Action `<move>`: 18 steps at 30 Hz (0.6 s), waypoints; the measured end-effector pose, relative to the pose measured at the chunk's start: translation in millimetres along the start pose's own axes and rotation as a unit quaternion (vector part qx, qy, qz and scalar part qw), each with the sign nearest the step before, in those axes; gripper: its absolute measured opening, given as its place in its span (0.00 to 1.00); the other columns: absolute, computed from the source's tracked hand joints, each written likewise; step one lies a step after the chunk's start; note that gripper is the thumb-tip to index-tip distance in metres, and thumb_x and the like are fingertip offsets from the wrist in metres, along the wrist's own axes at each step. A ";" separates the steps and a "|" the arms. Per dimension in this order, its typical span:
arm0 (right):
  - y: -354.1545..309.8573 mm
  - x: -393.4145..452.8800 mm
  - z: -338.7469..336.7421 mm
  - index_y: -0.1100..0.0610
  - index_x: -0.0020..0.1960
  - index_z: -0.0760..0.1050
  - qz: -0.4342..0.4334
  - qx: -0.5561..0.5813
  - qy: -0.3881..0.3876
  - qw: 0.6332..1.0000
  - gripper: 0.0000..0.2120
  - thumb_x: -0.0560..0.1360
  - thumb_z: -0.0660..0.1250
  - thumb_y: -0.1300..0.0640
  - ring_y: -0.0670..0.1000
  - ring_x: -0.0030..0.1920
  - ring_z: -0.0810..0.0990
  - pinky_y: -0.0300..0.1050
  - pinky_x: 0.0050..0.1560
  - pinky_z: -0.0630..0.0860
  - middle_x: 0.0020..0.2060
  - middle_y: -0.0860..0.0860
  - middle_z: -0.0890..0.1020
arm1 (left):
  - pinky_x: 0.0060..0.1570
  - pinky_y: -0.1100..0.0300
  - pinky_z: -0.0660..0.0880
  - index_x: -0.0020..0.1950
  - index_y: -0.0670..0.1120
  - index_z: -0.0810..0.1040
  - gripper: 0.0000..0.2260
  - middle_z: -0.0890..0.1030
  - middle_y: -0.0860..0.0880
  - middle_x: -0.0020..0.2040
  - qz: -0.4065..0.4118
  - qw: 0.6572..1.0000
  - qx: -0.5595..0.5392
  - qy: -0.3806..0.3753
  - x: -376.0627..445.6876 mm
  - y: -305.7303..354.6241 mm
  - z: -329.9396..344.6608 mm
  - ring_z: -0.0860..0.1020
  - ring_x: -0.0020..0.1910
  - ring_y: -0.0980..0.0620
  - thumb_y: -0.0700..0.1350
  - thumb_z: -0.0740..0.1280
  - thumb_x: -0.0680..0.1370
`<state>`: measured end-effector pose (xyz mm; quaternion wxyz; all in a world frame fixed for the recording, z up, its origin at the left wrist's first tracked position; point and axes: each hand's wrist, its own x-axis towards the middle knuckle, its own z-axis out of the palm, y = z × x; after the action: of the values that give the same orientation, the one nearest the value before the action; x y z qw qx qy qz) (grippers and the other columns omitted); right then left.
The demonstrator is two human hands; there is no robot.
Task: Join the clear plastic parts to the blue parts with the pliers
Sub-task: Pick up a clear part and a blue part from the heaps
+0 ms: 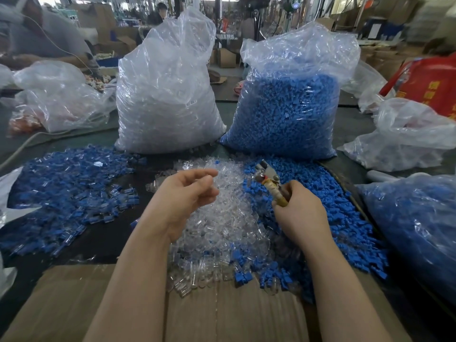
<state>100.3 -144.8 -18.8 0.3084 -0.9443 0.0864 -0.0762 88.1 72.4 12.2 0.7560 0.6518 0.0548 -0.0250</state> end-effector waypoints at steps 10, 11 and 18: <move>-12.9 -7.8 -5.4 0.47 0.42 0.78 -0.060 0.280 0.012 0.958 0.07 0.76 0.70 0.58 0.42 0.37 0.79 0.40 0.39 0.77 0.37 0.40 0.82 | 0.36 0.66 0.77 0.41 0.47 0.82 0.14 0.83 0.52 0.35 0.014 0.998 -0.020 0.062 -2.4 -5.6 29.5 0.80 0.34 0.58 0.51 0.77 0.60; -14.9 -8.6 -5.0 0.47 0.41 0.78 -0.068 0.291 0.021 0.954 0.07 0.76 0.70 0.58 0.43 0.37 0.79 0.38 0.37 0.76 0.37 0.40 0.82 | 0.37 0.66 0.77 0.40 0.47 0.82 0.14 0.83 0.53 0.34 0.019 0.997 -0.020 0.069 -3.0 -6.6 32.9 0.80 0.33 0.58 0.52 0.78 0.60; -25.8 -15.0 -7.4 0.46 0.43 0.80 -0.119 0.364 0.063 0.922 0.09 0.76 0.71 0.60 0.44 0.36 0.79 0.29 0.37 0.75 0.39 0.43 0.83 | 0.35 0.66 0.78 0.43 0.44 0.83 0.04 0.86 0.47 0.37 0.043 0.993 -0.075 0.078 -7.9 -10.1 55.2 0.84 0.36 0.54 0.41 0.76 0.71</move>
<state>87.2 -125.3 1.1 0.6133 -0.7635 -0.0414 -0.1978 81.9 16.1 11.2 0.7968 0.5946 0.0877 0.0626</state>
